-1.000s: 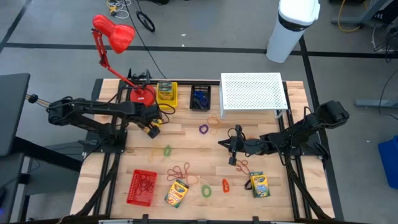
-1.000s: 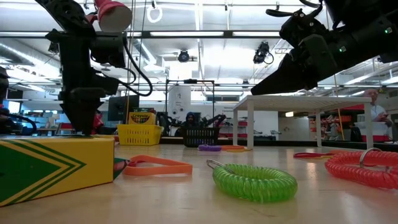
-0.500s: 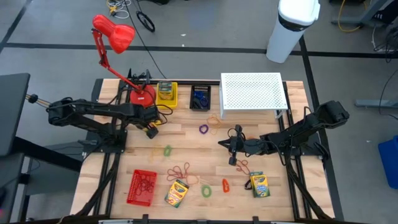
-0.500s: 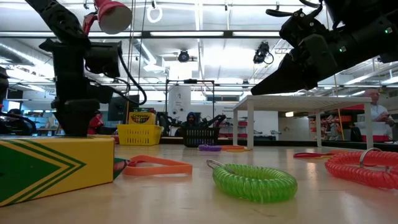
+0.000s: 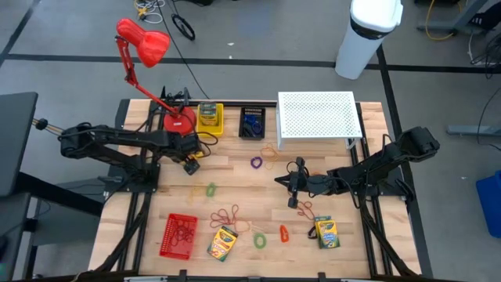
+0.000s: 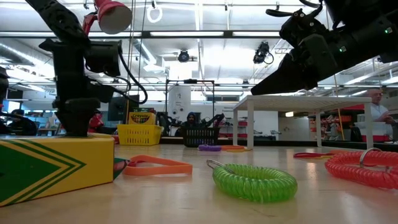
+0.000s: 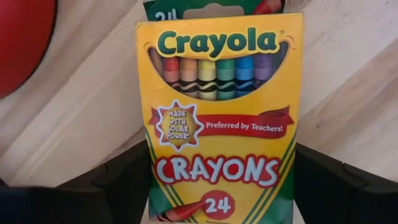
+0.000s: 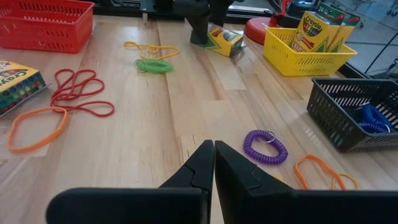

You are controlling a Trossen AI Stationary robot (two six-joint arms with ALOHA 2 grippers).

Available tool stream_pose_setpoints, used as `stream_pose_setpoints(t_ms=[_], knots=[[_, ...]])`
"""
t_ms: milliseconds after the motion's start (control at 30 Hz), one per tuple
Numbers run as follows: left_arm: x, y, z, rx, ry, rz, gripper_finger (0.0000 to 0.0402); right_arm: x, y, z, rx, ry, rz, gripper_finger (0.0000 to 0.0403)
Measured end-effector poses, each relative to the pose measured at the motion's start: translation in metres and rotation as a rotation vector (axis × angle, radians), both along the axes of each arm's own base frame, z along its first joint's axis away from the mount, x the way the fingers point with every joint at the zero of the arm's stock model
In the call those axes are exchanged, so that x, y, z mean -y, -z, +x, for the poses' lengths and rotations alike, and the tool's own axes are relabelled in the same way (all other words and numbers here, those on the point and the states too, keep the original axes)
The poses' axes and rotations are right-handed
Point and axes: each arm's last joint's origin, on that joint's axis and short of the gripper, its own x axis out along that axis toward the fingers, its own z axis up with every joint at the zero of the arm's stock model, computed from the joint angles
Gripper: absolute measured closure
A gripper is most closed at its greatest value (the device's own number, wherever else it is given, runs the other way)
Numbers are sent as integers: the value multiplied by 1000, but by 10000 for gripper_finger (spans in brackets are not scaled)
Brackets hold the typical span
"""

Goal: Pick & Place Office Desk Supplies
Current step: Put the top left yellow crayon box into the yellow bin

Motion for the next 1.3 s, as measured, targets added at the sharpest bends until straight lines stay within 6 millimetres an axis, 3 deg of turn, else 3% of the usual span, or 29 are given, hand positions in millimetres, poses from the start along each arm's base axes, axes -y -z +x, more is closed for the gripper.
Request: stream_pose_setpoints(t_ms=[200, 367, 567, 767, 933, 1167, 1300], knots=[[14, -9, 2, 38, 59, 126, 78, 0, -1, 1, 17, 9, 25, 379], [33, -24, 19, 249, 118, 302, 80, 1, -12, 8, 78, 144, 54, 379], [63, -39, 52, 542, 222, 514, 81, 12, -51, 41, 52, 226, 117, 379], [85, -26, 81, 615, 295, 665, 82, 38, -99, 66, 21, 266, 186, 359], [93, 0, 102, 611, 292, 783, 82, 51, -122, 79, 18, 199, 281, 297], [97, 20, 119, 673, 298, 867, 82, 67, -114, 99, -134, 320, 338, 148], [98, 24, 124, 699, 299, 883, 82, 76, -108, 116, -149, 305, 374, 75]])
